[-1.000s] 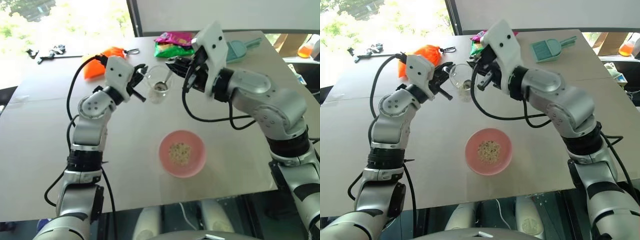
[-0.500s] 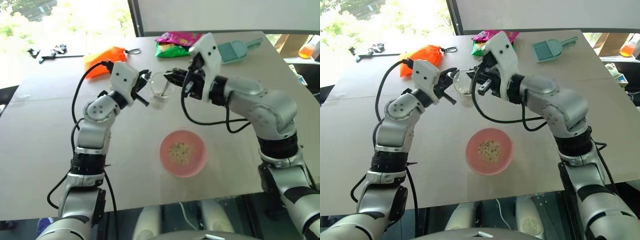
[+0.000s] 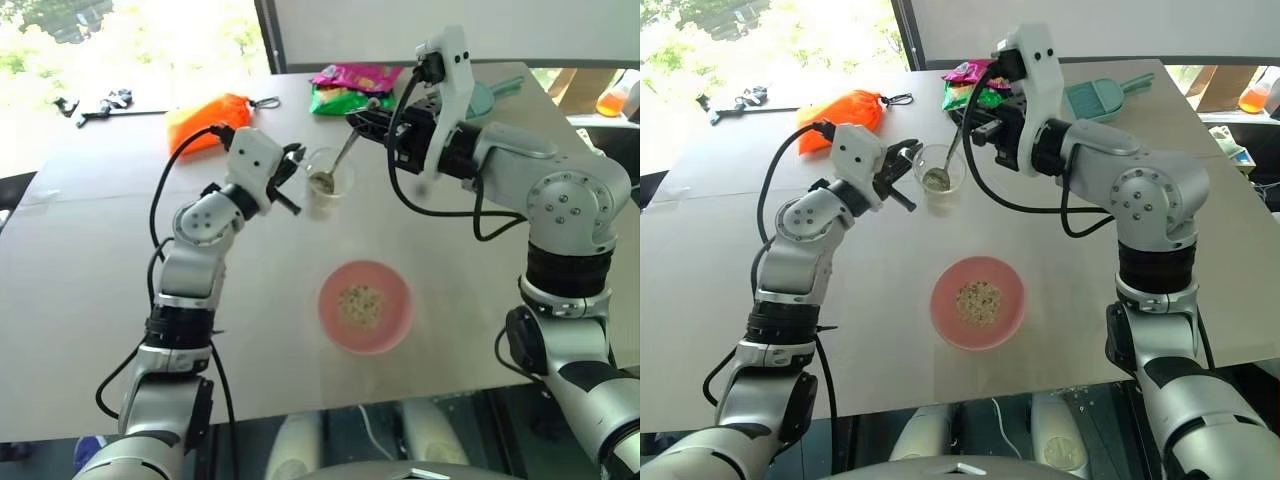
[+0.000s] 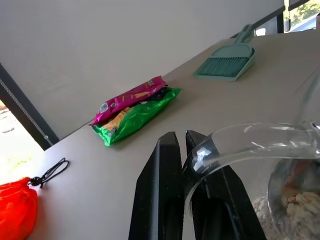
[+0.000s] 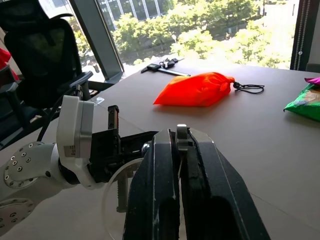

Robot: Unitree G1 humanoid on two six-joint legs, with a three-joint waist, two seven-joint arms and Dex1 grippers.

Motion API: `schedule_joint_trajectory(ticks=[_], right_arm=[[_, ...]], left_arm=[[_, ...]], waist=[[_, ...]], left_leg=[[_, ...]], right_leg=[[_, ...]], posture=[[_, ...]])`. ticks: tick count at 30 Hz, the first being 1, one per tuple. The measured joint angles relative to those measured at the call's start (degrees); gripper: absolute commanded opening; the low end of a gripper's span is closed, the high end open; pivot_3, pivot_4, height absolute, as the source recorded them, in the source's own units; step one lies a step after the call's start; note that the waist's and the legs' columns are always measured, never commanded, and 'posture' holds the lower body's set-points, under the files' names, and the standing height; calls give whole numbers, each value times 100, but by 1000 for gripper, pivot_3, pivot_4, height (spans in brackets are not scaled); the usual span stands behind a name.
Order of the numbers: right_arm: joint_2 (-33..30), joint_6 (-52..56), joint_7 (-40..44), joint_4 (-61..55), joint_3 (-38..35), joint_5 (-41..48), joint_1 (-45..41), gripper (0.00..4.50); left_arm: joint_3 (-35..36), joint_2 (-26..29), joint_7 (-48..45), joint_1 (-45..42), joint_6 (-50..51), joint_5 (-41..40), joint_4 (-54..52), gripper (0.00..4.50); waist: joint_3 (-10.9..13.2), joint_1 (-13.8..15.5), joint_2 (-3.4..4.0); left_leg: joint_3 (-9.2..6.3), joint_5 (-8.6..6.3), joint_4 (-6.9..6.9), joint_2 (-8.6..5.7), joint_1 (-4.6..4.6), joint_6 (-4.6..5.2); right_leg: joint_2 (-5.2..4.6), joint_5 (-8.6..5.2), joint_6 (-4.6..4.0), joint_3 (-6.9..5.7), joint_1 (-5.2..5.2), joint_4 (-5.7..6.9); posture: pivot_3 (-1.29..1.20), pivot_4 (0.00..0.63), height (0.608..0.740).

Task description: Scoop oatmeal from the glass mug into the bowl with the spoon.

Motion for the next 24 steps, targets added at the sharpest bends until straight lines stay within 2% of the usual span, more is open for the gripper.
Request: schedule_joint_trajectory(ticks=[9, 13, 17, 24], right_arm=[[263, 775, -471, 147, -784, 630, -41, 0], [88, 812, -453, 82, -594, 593, -42, 0], [252, 932, -557, 76, -679, 659, -42, 0], [632, 1741, -1214, 766, -1733, 1126, -395, 0]], left_arm=[[-2, -5, -24, -1, 0, -1, 1, 46], [-17, -42, -29, -2, 3, -1, 1, 46], [-22, -84, -35, -2, 8, -2, 1, 46], [-29, -65, -89, 2, -35, 18, 2, 46]], waist=[[0, 0, 0], [0, -2, 0], [0, -8, 0], [0, -2, 1]], left_leg=[[1, 0, 0, 0, 0, 0], [1, 0, 0, 0, 0, 0], [1, 0, 0, 0, 0, 0], [1, 0, -1, 0, 1, 0]], right_leg=[[0, 0, 0, 0, 0, 1], [0, 0, 0, 1, 0, 0], [0, 0, 0, 1, 0, 2], [0, 0, 0, 1, -1, 3]], posture=[[0, 150, 740], [0, 150, 740], [0, 150, 740], [0, 150, 740]])
